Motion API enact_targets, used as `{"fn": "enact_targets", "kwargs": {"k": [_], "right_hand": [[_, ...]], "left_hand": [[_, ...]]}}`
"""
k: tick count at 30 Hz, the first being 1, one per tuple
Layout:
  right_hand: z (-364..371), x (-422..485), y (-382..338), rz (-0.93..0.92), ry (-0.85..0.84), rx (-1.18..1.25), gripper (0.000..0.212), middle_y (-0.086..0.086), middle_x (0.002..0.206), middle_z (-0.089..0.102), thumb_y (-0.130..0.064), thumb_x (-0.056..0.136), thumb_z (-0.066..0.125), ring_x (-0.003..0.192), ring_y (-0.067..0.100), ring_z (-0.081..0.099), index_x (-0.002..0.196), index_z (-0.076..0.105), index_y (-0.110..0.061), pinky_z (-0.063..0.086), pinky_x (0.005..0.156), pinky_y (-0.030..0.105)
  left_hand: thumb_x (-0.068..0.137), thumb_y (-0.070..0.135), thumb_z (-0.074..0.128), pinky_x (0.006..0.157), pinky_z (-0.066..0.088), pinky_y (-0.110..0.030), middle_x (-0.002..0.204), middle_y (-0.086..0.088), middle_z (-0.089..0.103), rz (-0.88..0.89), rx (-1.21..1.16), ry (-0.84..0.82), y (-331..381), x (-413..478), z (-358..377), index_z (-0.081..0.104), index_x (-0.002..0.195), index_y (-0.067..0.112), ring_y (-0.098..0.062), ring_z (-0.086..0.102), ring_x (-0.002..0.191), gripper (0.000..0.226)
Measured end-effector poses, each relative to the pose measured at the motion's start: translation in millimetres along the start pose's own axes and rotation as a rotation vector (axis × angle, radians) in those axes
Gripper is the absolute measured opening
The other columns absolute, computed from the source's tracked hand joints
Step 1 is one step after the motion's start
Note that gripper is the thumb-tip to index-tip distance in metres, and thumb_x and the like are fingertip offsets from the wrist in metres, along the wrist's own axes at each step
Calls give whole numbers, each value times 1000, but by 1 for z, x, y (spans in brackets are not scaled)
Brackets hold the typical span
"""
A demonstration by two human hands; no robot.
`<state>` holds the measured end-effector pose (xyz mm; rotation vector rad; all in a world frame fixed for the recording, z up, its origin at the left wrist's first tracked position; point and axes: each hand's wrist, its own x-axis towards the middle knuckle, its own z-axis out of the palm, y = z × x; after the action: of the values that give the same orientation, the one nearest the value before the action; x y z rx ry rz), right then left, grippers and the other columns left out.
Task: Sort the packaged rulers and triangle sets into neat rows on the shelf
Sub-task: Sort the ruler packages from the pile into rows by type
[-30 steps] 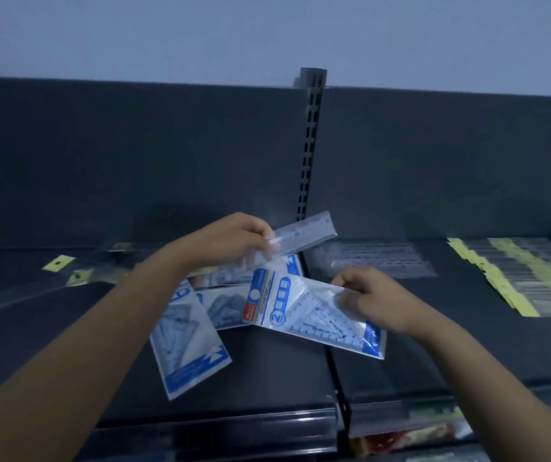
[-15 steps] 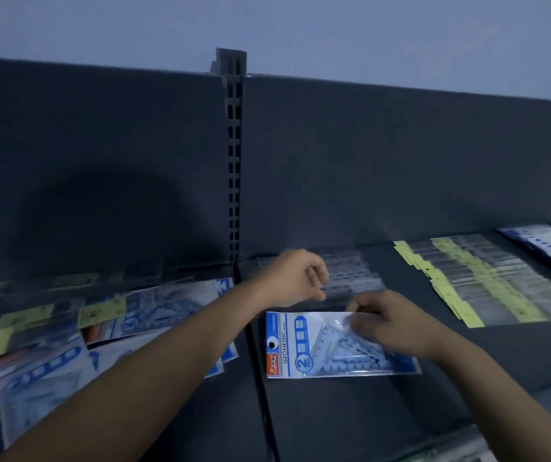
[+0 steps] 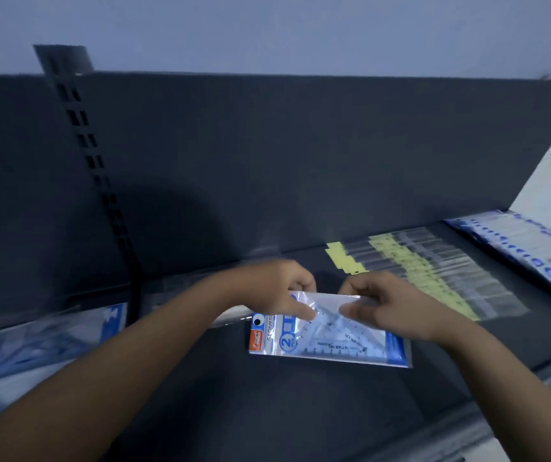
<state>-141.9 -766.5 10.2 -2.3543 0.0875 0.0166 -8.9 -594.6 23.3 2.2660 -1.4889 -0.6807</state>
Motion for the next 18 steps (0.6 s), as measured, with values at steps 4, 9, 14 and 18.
{"fn": "enact_targets", "kwargs": {"k": [4, 9, 14, 18], "right_hand": [[-67, -35, 70, 6, 60, -73, 21, -11, 58, 51, -23, 86, 68, 55, 2, 46, 67, 59, -20, 35, 54, 18], [-158, -92, 160, -21, 58, -72, 18, -3, 64, 50, -20, 85, 69, 59, 3, 46, 73, 62, -9, 35, 58, 18], [-222, -130, 208, -15, 124, 16, 15, -6, 73, 62, -28, 79, 75, 66, 6, 57, 77, 65, -17, 40, 63, 16], [-259, -138, 241, 13, 159, 54, 16, -7, 87, 68, -24, 75, 78, 81, 12, 63, 85, 66, -21, 45, 71, 22]], "left_hand": [[89, 26, 67, 56, 37, -9, 70, 18, 57, 15, -95, 35, 63, 64, 24, 57, 75, 26, 11, 51, 57, 17], [90, 28, 66, 70, 43, -29, 79, 6, 53, -13, -187, 126, 143, 138, 64, 55, 77, 22, -10, 49, 71, 17], [87, 27, 70, 58, 41, -24, 70, 4, 58, -72, -295, 201, 212, 195, 91, 58, 74, 24, -7, 52, 58, 17], [85, 26, 72, 56, 49, -15, 79, 9, 72, -109, -397, 246, 242, 238, 98, 64, 83, 24, -1, 66, 64, 8]]}}
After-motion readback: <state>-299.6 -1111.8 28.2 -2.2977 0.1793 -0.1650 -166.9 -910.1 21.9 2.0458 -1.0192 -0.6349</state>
